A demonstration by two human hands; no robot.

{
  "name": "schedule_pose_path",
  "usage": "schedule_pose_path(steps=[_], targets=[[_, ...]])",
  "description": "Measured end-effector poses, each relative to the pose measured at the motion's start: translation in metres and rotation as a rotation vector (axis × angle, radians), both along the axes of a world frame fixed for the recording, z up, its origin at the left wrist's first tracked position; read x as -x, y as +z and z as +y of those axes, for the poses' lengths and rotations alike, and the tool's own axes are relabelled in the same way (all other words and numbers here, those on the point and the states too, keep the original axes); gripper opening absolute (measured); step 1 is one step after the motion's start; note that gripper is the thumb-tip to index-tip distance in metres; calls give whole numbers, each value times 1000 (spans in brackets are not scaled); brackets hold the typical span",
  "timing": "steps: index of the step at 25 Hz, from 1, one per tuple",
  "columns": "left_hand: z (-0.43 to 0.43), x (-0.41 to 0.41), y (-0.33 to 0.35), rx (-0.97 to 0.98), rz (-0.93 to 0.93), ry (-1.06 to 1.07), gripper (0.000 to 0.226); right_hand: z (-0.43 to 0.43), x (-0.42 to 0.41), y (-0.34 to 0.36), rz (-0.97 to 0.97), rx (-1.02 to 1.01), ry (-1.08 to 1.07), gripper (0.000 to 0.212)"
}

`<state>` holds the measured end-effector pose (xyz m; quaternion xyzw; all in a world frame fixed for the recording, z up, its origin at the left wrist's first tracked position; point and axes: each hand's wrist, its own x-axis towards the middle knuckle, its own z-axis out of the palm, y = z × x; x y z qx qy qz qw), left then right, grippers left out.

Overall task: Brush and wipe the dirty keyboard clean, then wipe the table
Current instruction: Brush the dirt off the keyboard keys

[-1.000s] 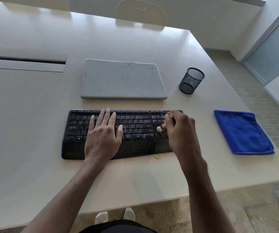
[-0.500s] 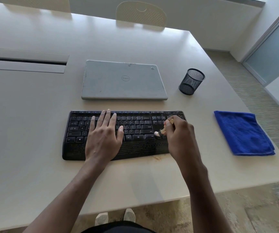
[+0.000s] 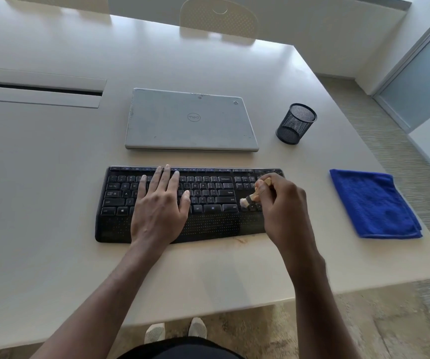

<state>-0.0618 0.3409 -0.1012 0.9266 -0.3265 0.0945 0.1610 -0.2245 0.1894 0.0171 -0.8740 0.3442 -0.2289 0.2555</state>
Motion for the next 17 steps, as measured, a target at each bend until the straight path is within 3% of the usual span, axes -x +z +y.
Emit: schedule_pose_path(steps=[8, 12, 15, 17], targets=[[1, 0, 0, -2, 5, -2, 67, 2, 4, 2, 9, -13, 48, 20], [1, 0, 0, -4, 5, -2, 67, -6, 11, 17, 115, -115, 104, 16], [1, 0, 0, -4, 1, -2, 67, -28, 5, 29, 35, -53, 87, 14], [1, 0, -1, -2, -1, -3, 67, -39, -9, 30, 50, -20, 184, 12]])
